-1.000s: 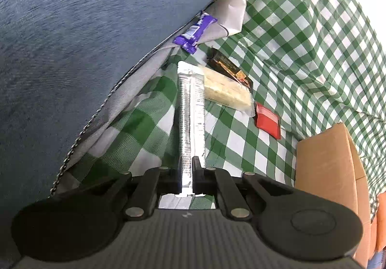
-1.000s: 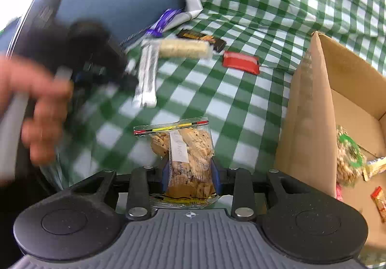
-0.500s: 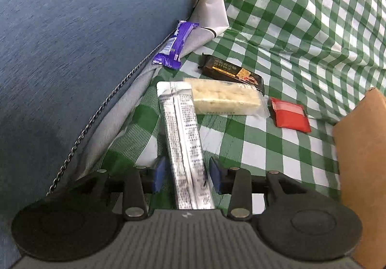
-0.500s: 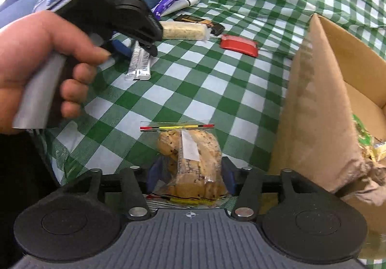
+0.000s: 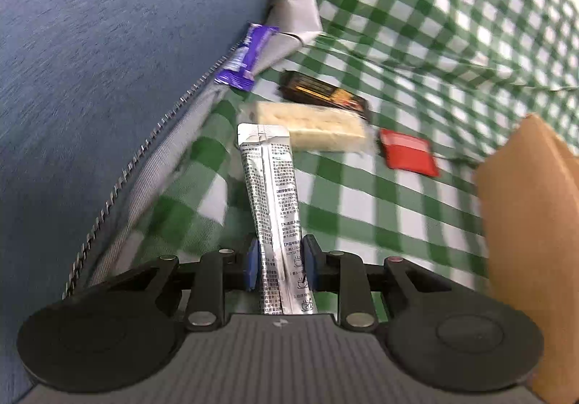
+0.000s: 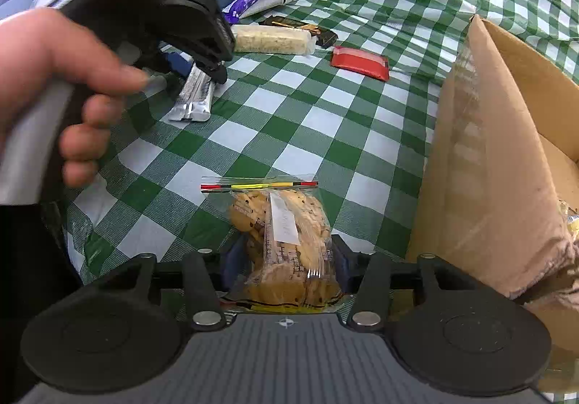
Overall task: Organize snacks
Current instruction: 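Grasp the cookie bag with the right tool while the left tool grasps the silver stick pack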
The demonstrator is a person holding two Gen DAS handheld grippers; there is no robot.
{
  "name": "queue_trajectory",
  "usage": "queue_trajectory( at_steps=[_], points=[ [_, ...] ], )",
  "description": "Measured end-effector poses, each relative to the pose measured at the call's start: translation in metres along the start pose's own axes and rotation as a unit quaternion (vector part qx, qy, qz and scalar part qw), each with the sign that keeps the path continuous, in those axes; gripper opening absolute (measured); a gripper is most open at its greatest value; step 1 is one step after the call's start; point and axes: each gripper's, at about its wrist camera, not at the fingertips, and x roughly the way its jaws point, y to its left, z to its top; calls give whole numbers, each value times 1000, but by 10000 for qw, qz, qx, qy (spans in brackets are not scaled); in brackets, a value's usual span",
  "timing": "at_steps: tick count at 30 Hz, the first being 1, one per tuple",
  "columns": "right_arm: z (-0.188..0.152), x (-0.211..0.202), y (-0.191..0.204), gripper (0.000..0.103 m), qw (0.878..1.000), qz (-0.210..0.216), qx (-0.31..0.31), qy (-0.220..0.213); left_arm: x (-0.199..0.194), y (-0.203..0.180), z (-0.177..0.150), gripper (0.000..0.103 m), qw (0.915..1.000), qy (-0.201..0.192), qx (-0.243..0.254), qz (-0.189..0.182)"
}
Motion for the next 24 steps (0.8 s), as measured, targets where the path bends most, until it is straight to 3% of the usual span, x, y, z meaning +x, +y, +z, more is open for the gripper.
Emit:
queue_trajectory(
  at_steps=[5,7,16,24],
  points=[
    [-5,-6,3,47,9998,-156,-20,-85,-22,-4,-22,28,9968,385,-3,-701],
    [-8,-8,5,47,9997,-220,-38,-101,-32,-10,-34,28,9954,454,213,-811],
    [-11,-15,8,47,9994,-349,5,-72,-51,-24,-65,28,9940,547,671,-672],
    [-14,-18,10,47,9991,-403,-64,-91,-40,-32,-73,29,9913,754,954,-504]
  ],
)
